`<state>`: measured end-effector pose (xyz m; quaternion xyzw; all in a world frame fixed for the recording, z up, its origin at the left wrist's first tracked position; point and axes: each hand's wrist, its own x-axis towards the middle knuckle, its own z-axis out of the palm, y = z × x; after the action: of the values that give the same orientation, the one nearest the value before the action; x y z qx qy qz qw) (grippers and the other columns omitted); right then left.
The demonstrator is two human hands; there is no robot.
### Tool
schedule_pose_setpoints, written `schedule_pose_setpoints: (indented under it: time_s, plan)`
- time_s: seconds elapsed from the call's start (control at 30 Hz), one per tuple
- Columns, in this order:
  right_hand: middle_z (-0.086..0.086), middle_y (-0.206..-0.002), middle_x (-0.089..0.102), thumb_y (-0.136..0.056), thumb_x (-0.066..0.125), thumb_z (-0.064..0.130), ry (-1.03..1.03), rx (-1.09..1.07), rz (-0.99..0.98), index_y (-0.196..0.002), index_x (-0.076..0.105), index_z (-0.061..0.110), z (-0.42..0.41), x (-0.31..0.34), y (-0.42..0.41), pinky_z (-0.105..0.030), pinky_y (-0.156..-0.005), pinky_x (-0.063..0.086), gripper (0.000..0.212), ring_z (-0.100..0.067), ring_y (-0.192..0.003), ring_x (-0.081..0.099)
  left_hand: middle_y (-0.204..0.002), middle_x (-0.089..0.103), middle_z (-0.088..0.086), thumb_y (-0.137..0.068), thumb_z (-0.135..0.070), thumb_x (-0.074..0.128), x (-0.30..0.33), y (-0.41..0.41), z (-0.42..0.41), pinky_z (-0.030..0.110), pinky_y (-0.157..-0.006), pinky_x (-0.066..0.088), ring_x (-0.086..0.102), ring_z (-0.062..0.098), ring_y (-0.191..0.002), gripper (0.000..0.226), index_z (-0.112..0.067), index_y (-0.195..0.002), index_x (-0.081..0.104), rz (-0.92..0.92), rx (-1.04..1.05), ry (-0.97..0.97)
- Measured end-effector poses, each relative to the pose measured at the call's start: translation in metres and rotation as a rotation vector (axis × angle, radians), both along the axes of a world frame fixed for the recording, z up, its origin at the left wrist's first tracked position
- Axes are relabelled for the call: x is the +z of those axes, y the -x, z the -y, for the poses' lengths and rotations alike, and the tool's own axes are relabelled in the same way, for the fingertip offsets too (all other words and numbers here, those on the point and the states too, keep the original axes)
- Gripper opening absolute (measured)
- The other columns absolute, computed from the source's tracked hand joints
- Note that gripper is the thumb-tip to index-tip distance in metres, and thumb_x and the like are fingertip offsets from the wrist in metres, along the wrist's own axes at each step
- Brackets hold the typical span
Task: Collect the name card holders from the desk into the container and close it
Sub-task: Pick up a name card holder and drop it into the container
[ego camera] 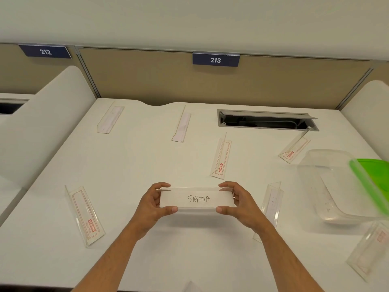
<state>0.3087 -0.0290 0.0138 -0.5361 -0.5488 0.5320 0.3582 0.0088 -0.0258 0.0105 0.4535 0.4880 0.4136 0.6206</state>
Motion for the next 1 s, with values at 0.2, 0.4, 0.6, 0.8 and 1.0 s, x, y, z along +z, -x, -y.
schedule_pose_setpoints:
  time_s: [0.2,0.4,0.6,0.8,1.0]
  plan:
    - [0.0,-0.116,0.063,-0.061,0.093,0.026,-0.018,0.005,0.036,-0.113,0.06,0.041,0.002,-0.001,-0.006,-0.021,-0.087,0.052,0.064,-0.015,-0.112,0.06,-0.111,0.07,0.013,-0.055,-0.015,0.092,0.001,-0.005,0.003,0.031,-0.081,0.056,0.068,0.028,-0.105,0.071,-0.028,-0.116,0.06,0.009,-0.005,-0.003]
    - [0.01,-0.121,0.063,-0.06,0.092,0.038,-0.036,0.03,0.146,-0.116,0.058,0.045,0.004,0.005,-0.012,-0.015,-0.091,0.048,0.066,-0.004,-0.118,0.056,-0.11,0.069,0.015,-0.054,-0.015,0.092,0.001,-0.009,0.004,0.032,-0.082,0.056,0.067,0.03,-0.105,0.07,-0.029,-0.115,0.06,0.004,-0.009,0.0]
    - [0.013,-0.121,0.064,-0.062,0.092,0.034,-0.053,0.047,0.187,-0.118,0.06,0.046,0.008,0.013,-0.02,-0.018,-0.097,0.048,0.065,0.0,-0.117,0.055,-0.112,0.069,0.016,-0.056,-0.014,0.091,0.003,-0.017,0.002,0.031,-0.08,0.056,0.067,0.03,-0.106,0.07,-0.028,-0.116,0.059,0.004,-0.038,-0.008]
    - [0.013,-0.117,0.065,-0.062,0.093,0.025,-0.047,-0.002,0.182,-0.115,0.065,0.041,0.016,0.022,-0.03,-0.013,-0.085,0.05,0.062,0.0,-0.111,0.058,-0.113,0.069,0.015,-0.056,-0.015,0.091,0.004,-0.028,0.001,0.033,-0.082,0.056,0.066,0.029,-0.107,0.069,-0.029,-0.116,0.059,-0.009,-0.065,-0.025]
    - [0.027,-0.109,0.065,-0.061,0.093,0.025,-0.06,-0.073,0.2,-0.11,0.066,0.047,0.027,0.026,-0.046,-0.013,-0.088,0.048,0.06,0.004,-0.109,0.058,-0.117,0.068,0.001,-0.056,-0.019,0.092,0.005,-0.046,-0.005,0.032,-0.083,0.057,0.065,0.021,-0.11,0.07,-0.032,-0.118,0.059,-0.04,-0.11,-0.055]
